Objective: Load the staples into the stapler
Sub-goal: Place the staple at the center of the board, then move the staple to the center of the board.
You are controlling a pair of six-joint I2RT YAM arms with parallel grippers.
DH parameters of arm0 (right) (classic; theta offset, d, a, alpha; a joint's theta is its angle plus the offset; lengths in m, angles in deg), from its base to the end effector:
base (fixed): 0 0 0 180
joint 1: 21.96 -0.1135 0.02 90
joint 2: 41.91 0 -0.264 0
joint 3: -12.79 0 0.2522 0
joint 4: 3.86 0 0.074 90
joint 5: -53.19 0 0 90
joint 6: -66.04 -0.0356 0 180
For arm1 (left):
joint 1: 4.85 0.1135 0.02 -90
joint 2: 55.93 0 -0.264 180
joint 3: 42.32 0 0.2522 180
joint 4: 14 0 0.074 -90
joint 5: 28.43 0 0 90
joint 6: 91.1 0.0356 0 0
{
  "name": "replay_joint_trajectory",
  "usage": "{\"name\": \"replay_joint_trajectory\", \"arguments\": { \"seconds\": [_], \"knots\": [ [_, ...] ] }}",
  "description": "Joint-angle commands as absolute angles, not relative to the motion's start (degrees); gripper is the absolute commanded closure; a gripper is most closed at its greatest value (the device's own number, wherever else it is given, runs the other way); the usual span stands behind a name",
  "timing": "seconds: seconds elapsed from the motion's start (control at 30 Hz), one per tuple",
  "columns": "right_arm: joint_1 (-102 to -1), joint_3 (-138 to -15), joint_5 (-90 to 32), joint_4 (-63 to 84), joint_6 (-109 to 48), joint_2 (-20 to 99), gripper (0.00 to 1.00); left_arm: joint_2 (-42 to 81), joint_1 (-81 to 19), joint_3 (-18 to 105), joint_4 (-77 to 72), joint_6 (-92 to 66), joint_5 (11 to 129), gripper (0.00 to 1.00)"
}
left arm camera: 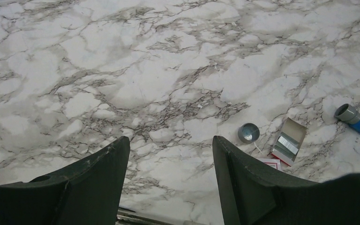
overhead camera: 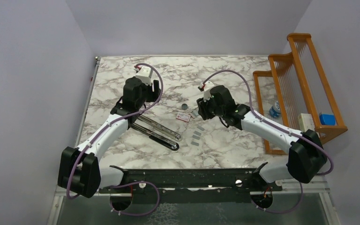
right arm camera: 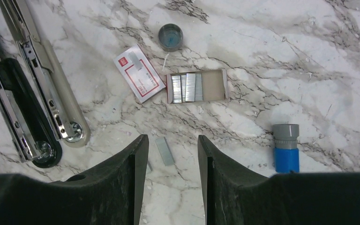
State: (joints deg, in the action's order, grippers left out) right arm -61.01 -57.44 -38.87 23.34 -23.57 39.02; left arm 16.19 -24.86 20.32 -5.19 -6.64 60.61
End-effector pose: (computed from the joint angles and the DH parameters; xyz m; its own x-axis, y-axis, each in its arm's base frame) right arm 0.2436 0.1960 0.2601 -0.4729 -0.3924 -0.7889 -0.6108 0.7913 -0.0275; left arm 0.2744 -0.0993 0.2888 -0.3251 0.0157 -0.9456 0.2972 0.9509 -0.0864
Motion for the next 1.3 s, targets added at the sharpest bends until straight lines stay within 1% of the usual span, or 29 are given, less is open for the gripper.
{"name": "replay_joint_trajectory", "arguments": {
  "seconds": [0.0,0.1,0.2,0.27,0.33,0.5,0.67,0.9,1.1,1.2,1.27],
  "knots": [
    [-61.35,-55.66,-42.62,17.36,-33.37,37.81,0.53,15.88,-25.09,21.99,-1.91,-10.04,58.83,0.32],
    [-61.34,-58.57,-44.83,21.53,-33.30,40.31,0.54,15.94,-25.09,22.43,-0.34,-11.16,58.11,0.32],
    [-61.22,-60.86,-42.85,23.46,-30.23,42.92,0.54,16.67,-25.08,23.22,2.69,-12.79,57.57,0.31],
    [-61.25,-62.70,-41.03,25.62,-28.91,44.67,0.54,16.92,-25.12,23.60,5.29,-13.60,57.76,0.26],
    [-61.25,-63.33,-38.97,26.32,-28.54,45.68,0.54,16.71,-25.14,23.22,7.05,-14.34,57.07,0.25],
    [-61.25,-61.53,-36.54,24.58,-30.95,45.75,0.53,16.86,-25.00,23.17,11.17,-15.93,54.27,0.18],
    [-61.25,-58.91,-40.29,21.96,-37.15,44.42,0.52,20.80,-24.84,27.19,15.50,-15.63,53.59,0.17],
    [-61.24,-55.76,-41.12,19.88,-41.33,43.01,0.48,23.51,-24.16,29.99,16.77,-17.41,49.79,0.15],
    [-61.25,-59.56,-41.84,28.36,-37.80,44.27,0.48,24.12,-22.89,31.68,17.12,-19.10,50.48,0.13],
    [-61.25,-58.03,-39.46,28.97,-34.90,42.71,0.48,24.66,-22.33,31.86,16.89,-18.33,52.09,0.06],
    [-61.25,-57.35,-39.13,29.73,-34.23,42.29,0.48,24.75,-21.67,31.54,16.50,-16.99,53.92,0.06]
  ]
}}
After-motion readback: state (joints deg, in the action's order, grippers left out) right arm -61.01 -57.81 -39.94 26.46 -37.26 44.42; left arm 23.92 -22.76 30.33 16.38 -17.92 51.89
